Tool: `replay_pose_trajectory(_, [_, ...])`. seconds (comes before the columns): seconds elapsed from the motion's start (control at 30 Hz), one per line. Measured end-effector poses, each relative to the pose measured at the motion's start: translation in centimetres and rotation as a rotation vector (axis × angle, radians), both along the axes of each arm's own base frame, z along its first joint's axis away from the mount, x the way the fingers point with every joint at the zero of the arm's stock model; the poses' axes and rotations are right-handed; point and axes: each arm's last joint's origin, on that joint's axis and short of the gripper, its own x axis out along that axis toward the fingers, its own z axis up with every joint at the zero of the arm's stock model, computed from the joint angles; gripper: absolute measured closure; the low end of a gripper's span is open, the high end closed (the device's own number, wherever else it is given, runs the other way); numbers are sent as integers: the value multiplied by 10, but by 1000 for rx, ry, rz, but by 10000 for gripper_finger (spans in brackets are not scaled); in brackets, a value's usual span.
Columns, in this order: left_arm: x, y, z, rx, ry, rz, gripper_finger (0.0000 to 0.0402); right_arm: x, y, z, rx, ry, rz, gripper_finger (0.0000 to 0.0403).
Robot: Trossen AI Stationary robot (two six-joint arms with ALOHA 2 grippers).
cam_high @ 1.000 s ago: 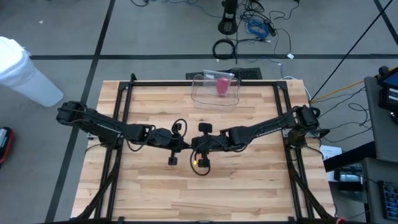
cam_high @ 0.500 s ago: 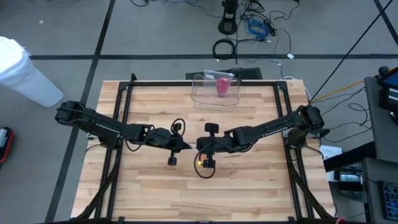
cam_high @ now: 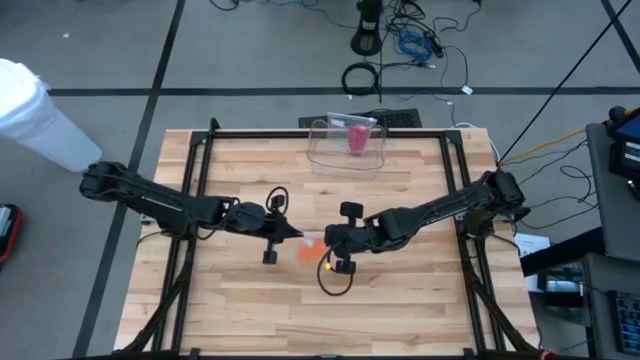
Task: Roll bandage
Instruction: Close the zip bag, then put the zip bag into the transparent bin
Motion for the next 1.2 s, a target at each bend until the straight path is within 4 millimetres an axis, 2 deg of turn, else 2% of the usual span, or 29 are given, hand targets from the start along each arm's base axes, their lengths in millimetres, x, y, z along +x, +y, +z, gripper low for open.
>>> replay_pose_trajectory(0.13, [-6,2,4,16,12,25,401,-10,5,2,-26,32,-31,402])
replay_pose_trajectory(0.4, [-8,3,6,43,0,64,401,-29,9,20,22,46,-58,402])
replay_pose_trajectory(0.77, [-7,4,9,50,-29,66,401,-42,9,38,64,14,-57,394])
replay_pose_trajectory(0.93, [-7,4,8,64,-16,71,401,-50,14,35,58,74,-46,341])
replay_pose_trajectory(1.2, [-7,4,7,64,-12,70,401,-47,24,34,24,-15,-140,218])
